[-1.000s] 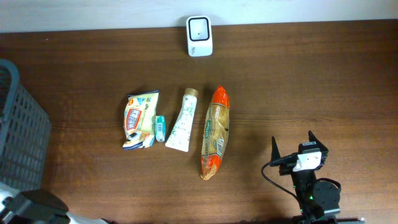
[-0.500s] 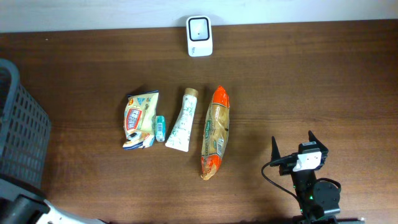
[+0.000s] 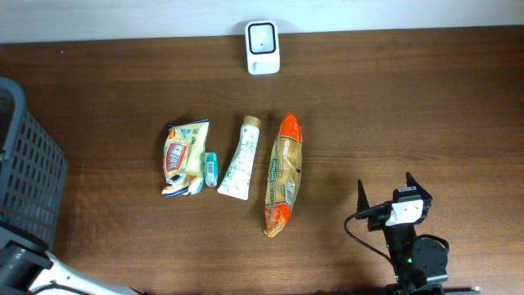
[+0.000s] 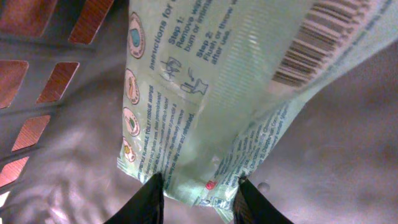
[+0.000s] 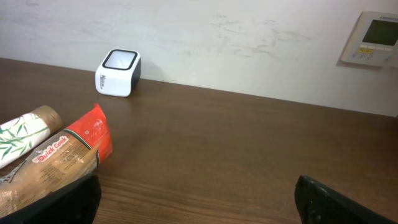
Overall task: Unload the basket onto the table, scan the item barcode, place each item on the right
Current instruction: 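Grasp the pale green wipes pouch in the basket with the left gripper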
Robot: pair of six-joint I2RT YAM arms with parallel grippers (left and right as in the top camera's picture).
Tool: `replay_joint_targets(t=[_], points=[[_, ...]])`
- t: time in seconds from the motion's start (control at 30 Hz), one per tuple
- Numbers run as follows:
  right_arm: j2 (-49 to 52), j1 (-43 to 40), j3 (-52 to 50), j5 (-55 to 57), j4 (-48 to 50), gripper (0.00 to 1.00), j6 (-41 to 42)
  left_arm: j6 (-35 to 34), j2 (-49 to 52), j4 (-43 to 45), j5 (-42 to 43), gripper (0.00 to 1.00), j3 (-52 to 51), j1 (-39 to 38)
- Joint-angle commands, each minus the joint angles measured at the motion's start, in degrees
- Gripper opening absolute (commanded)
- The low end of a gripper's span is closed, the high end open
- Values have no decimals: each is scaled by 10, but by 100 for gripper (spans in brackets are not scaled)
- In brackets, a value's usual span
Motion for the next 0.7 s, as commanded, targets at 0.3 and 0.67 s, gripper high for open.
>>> replay_joint_targets(t=[0.3,0.67], points=[[-4,-3,-4,5,-2,98,-1,-67,-98,-26,65,0,33,-1],[-4,-3,-4,5,-2,98,-1,-38,-80,-38,107,74,37,0]])
